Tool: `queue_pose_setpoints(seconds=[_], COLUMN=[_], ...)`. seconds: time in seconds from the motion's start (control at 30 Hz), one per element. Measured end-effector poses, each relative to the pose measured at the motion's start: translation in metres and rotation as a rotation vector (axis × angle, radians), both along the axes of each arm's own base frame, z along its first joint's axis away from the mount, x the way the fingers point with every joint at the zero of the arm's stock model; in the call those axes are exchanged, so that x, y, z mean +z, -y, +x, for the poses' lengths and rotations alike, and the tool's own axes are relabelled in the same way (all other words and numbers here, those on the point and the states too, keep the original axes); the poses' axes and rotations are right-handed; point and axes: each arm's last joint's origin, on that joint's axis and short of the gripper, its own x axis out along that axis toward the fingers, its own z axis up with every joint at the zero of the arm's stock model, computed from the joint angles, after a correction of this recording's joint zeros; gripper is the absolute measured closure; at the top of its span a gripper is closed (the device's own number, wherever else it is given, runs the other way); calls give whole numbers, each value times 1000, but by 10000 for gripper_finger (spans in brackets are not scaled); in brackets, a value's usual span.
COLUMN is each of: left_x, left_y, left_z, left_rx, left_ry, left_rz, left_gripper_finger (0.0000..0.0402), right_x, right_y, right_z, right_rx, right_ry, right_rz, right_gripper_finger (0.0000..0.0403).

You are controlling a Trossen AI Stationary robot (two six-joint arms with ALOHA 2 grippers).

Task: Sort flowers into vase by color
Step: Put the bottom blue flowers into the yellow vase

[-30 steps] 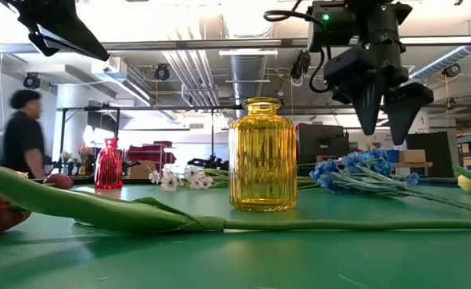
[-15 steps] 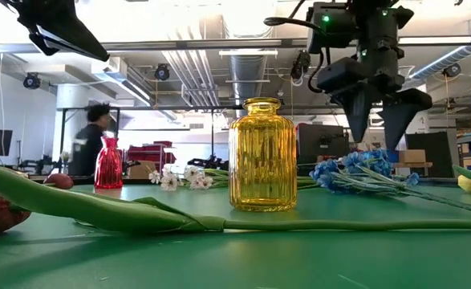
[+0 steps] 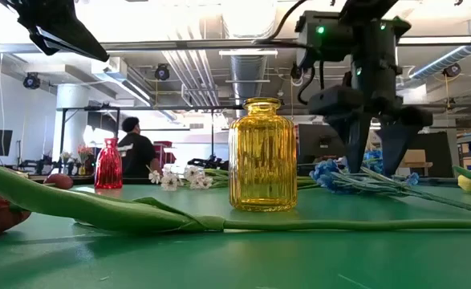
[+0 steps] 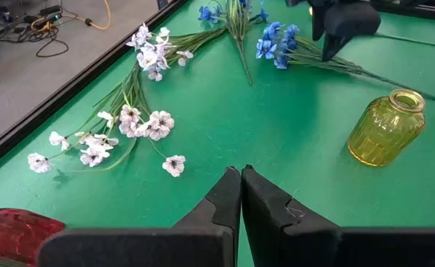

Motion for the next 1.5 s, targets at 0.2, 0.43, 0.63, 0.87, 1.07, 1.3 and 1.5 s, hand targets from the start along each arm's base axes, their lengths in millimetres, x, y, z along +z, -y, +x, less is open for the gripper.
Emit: queue_pose_setpoints(seconds=[0.2, 0.43, 0.63, 0.87, 1.07, 1.3, 1.5], left_x=[0, -1, -1, 0, 0, 10, 25], left_y=[0, 0, 0, 0, 0, 8, 18], left_z=[0, 0, 0, 0, 1, 10, 20], left_rx=[0, 0, 0, 0, 0, -117, -349], left_ry=[0, -3, -3, 0, 9, 77, 170], left_rz=[0, 2, 2, 0, -6, -18, 35], left_gripper_finger=[402, 402, 402, 402, 402, 402, 402], right_x=[-19, -27, -23, -21, -15, 26, 78], right_y=[-2, -2, -2, -2, -2, -1, 2], right_z=[9, 11, 10, 11, 9, -1, -14], right_rx=[8, 0, -19, 3, 50, 120, 222], right_ry=[-20, -50, -29, -16, 9, 172, 450], right_rz=[8, 5, 10, 10, 7, -20, -174], right_gripper_finger=[76, 88, 173, 289, 358, 388, 385])
